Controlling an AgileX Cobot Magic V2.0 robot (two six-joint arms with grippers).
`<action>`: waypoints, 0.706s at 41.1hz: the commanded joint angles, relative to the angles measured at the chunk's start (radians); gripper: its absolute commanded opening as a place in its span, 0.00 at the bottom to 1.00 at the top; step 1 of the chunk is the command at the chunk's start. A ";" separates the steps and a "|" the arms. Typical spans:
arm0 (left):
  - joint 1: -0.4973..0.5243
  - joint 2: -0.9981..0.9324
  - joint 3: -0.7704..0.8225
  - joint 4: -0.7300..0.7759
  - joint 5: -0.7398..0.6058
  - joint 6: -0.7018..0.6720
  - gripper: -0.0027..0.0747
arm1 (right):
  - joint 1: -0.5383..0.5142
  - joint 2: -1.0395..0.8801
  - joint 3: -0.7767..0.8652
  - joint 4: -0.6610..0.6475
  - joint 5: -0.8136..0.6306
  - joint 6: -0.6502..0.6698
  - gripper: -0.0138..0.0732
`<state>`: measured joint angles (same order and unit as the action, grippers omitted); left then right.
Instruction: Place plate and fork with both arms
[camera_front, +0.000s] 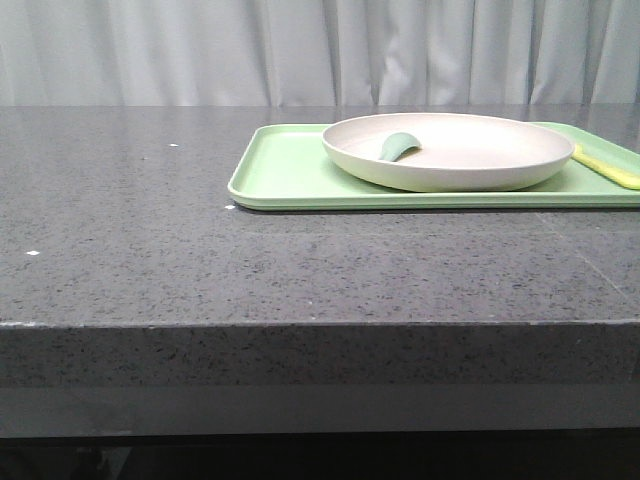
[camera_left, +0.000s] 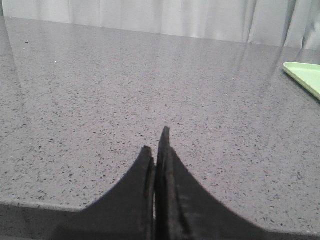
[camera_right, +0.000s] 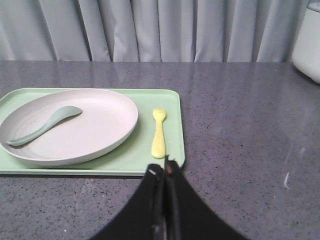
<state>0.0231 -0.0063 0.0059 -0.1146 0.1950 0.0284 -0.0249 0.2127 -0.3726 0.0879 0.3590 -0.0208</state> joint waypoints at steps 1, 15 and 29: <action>0.004 -0.021 0.004 -0.008 -0.088 0.002 0.01 | 0.001 0.009 -0.028 -0.008 -0.085 -0.009 0.09; 0.004 -0.021 0.004 -0.008 -0.088 0.002 0.01 | 0.001 0.009 -0.028 -0.008 -0.085 -0.009 0.09; 0.004 -0.021 0.004 -0.008 -0.088 0.002 0.01 | 0.009 -0.002 -0.015 -0.026 -0.092 -0.012 0.09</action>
<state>0.0231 -0.0063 0.0059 -0.1146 0.1950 0.0284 -0.0210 0.2088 -0.3702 0.0859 0.3567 -0.0208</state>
